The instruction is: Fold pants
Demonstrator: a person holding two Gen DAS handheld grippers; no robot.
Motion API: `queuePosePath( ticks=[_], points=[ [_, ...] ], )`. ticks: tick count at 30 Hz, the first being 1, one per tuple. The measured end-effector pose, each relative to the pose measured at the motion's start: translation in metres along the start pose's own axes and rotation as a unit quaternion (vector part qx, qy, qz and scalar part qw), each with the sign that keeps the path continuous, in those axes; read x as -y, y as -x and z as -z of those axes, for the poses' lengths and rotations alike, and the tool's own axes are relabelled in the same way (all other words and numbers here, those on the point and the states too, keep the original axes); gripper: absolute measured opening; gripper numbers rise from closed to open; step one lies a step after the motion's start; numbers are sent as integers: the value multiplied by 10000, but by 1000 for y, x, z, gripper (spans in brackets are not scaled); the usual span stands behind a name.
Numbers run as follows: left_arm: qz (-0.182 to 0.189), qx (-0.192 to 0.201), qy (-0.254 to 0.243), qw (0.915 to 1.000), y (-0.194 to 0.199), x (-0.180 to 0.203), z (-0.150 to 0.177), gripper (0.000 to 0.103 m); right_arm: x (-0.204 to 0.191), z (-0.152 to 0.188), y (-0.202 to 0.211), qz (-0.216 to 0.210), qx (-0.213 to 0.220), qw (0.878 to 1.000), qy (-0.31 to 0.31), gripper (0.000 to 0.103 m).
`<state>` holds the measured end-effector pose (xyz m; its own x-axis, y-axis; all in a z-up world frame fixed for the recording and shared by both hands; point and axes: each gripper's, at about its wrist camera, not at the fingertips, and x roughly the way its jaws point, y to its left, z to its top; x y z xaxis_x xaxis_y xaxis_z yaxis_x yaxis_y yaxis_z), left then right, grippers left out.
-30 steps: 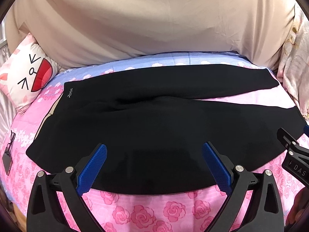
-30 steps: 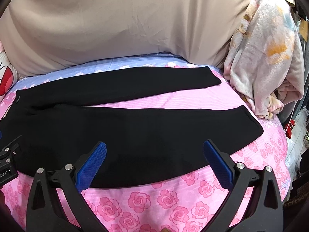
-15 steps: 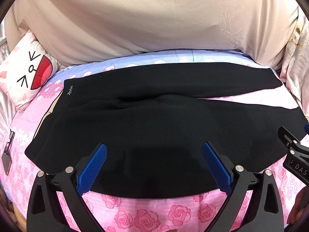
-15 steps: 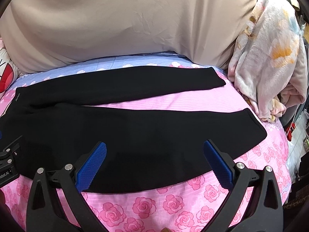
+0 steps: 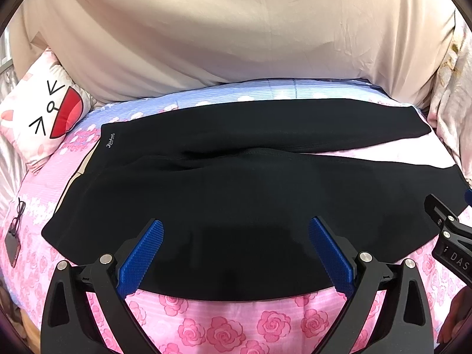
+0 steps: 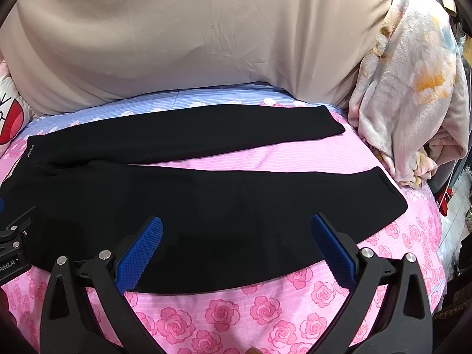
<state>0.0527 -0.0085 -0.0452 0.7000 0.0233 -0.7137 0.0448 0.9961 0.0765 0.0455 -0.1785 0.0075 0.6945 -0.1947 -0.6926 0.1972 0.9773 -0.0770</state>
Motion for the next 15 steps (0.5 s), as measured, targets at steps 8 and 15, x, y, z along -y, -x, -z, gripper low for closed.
queuePosePath(
  ticks=[8,15],
  points=[
    [-29,7,-1,10000,1,1,-1,97,-1,0,0,-4,-12,10000,3,98],
    [-52,-14,-10,10000,0,1,-1,97,-1,2,1,-16,-12,10000,-12,98]
  ],
)
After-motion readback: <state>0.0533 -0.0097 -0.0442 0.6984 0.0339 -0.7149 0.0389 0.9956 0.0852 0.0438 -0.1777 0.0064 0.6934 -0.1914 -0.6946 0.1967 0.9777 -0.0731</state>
